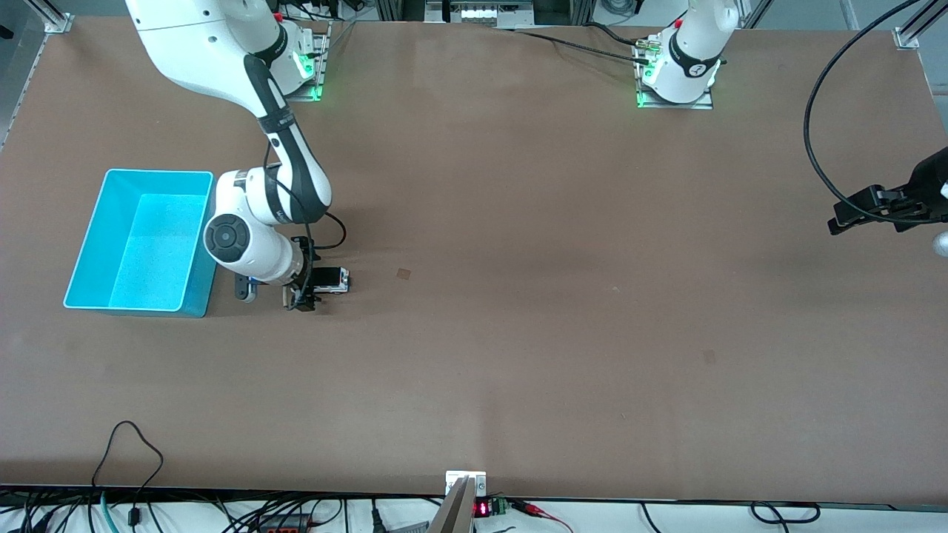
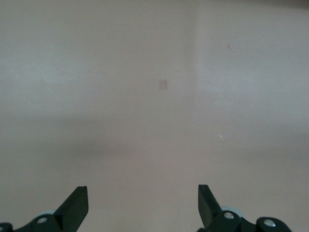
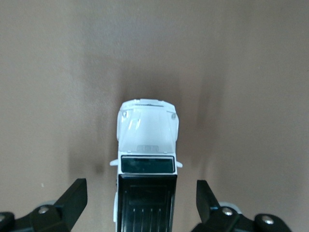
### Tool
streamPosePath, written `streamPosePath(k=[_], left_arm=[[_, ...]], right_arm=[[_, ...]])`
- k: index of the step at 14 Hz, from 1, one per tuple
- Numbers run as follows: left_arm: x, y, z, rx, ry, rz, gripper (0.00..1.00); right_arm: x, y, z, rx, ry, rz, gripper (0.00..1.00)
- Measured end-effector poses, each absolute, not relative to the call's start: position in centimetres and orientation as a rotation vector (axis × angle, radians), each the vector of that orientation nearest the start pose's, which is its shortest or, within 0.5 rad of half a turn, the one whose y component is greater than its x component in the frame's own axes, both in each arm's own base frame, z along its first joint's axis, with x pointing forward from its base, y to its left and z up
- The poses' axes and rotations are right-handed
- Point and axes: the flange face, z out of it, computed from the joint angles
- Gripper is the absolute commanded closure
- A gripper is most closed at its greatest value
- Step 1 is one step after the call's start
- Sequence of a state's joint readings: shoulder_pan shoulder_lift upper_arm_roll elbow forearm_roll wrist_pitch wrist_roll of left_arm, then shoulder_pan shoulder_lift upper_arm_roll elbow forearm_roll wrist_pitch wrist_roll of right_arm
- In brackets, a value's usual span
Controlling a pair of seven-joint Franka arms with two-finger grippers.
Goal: Wind and store white jeep toy
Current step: 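Close the right gripper on the white jeep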
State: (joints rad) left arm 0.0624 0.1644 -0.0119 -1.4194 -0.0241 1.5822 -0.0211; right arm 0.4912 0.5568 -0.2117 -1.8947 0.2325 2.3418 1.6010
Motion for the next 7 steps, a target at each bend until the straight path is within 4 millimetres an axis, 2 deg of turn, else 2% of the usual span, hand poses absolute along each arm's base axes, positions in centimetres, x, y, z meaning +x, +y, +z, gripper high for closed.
streamPosePath(k=[2, 3, 4, 6, 7], left_arm=[[60.54, 2.87, 60.14, -3.166, -0.114, 0.002, 0.0], [60.54, 2.86, 60.14, -3.166, -0.114, 0.002, 0.0], [60.54, 2.85, 60.14, -3.166, -0.114, 0.002, 0.0], [60.54, 2.85, 60.14, -3.166, -0.114, 0.002, 0.0], [60.54, 2.84, 60.14, -3.166, -0.114, 0.002, 0.0]], right_arm=[[59.45, 18.43, 20.13, -2.375, 2.123, 0.143, 0.04], [59.43, 18.51, 20.1, -2.379, 2.118, 0.142, 0.32], [59.43, 18.53, 20.11, -2.392, 2.102, 0.142, 0.52], [59.41, 18.57, 20.1, -2.446, 2.035, 0.145, 0.69], [59.4, 18.61, 20.09, -2.462, 2.015, 0.146, 0.72]])
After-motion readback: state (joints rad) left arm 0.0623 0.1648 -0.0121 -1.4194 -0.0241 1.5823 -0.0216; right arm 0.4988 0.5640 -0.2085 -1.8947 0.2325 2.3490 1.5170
